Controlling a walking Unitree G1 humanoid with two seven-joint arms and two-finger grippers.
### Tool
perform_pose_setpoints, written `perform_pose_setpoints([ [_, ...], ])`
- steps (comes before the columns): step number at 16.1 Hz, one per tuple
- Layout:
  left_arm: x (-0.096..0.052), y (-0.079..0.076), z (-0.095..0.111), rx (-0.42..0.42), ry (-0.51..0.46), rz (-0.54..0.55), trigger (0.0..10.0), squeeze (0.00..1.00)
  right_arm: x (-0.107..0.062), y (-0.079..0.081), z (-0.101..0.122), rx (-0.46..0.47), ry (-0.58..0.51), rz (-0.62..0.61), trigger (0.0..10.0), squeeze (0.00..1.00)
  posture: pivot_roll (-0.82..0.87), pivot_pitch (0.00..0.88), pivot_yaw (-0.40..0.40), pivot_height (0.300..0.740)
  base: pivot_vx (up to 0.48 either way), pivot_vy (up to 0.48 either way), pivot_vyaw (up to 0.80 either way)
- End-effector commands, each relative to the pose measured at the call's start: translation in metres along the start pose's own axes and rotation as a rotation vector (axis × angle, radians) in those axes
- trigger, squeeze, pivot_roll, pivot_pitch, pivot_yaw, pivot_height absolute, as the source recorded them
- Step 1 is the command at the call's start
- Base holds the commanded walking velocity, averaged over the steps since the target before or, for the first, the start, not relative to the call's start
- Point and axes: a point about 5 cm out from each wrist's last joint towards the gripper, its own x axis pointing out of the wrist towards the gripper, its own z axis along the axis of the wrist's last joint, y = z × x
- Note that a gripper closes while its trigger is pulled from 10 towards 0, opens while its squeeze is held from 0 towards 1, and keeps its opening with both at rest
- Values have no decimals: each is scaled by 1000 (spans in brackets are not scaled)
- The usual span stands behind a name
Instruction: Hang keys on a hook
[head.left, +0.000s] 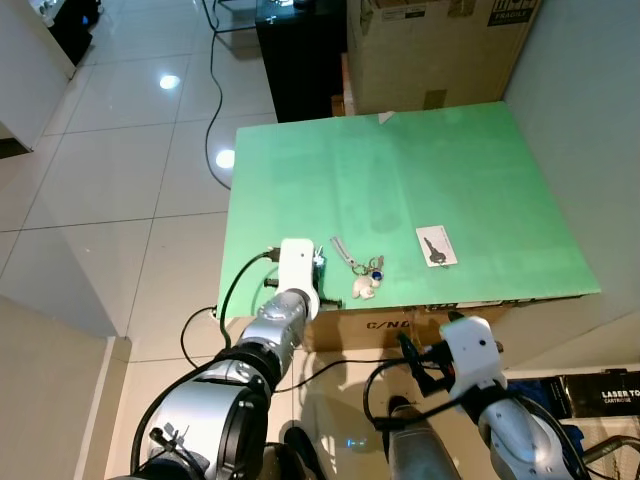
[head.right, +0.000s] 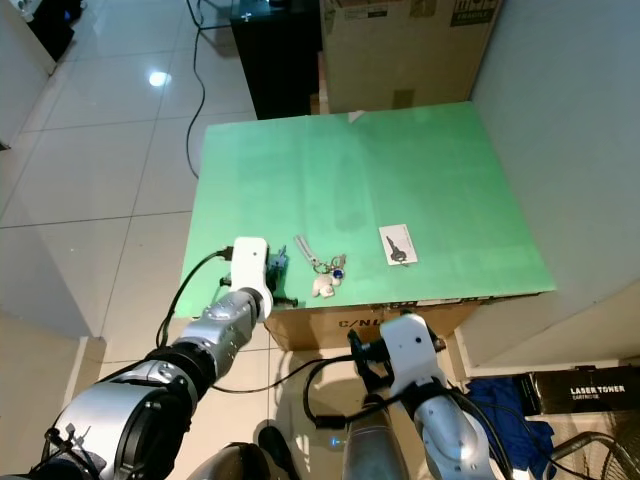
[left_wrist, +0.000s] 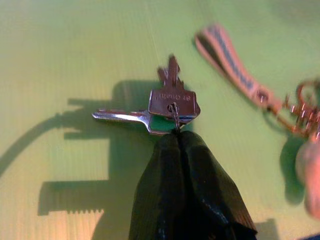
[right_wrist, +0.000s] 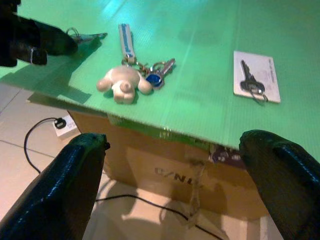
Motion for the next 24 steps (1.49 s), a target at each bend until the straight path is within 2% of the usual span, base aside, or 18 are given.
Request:
perform_pose_setpoints([
  [1,0,3,7,-32,-35,-5,0,0,1,2,-4,12,13,5,10000,0,-402,172,171,740,0,0,0],
  [2,0,12,20,-49,-94,-8,0,0,5,1,-2,7,3,8,10000,0,-396,164,171,740,0,0,0],
  [5,-2,23,44,-66,-224,-22,0,0,13,-7,6,13,-35,-14,10000,0,-365,135,167,740,0,0,0],
  [7,-12,31,65,-40,-383,-57,0,0,25,-18,30,39,-120,-59,10000,0,-307,90,151,740,0,0,0],
  [8,-21,34,74,2,-466,-71,0,0,30,-22,43,47,-167,-73,10000,0,-287,78,146,740,0,0,0],
  [10,-37,42,82,54,-558,-57,0,0,36,-28,57,65,-222,-106,10000,0,-248,57,134,740,0,0,0],
  [11,-50,53,87,37,-624,10,0,0,38,-32,61,74,-249,-129,10000,0,-220,42,119,740,0,0,0],
  [14,-82,73,95,110,-710,125,0,0,38,-39,70,93,-326,-191,10000,0,-164,11,94,740,0,0,0],
  [15,-96,78,86,170,-709,136,0,0,34,-42,76,73,-356,-248,10000,0,-134,1,83,740,0,0,0],
  [17,-114,84,53,289,-639,123,0,0,23,-37,68,65,-351,-258,10000,0,-111,0,72,740,0,0,0],
  [18,-125,88,35,280,-585,120,0,0,17,-37,59,79,-320,-266,10000,0,-109,0,68,740,0,0,0],
  [20,-144,98,18,86,-512,175,0,0,14,-40,49,102,-277,-266,10000,0,-115,0,57,740,0,0,0],
  [22,-146,91,13,92,-490,165,0,0,17,-42,53,100,-285,-270,10000,0,-111,0,48,740,0,0,0],
  [23,-141,83,16,130,-481,160,10000,0,24,-40,54,110,-275,-253,10000,0,-110,0,46,740,0,0,0],
  [24,-137,79,20,135,-493,150,10000,0,28,-39,56,117,-278,-242,10000,0,-110,0,44,740,0,0,0],
])
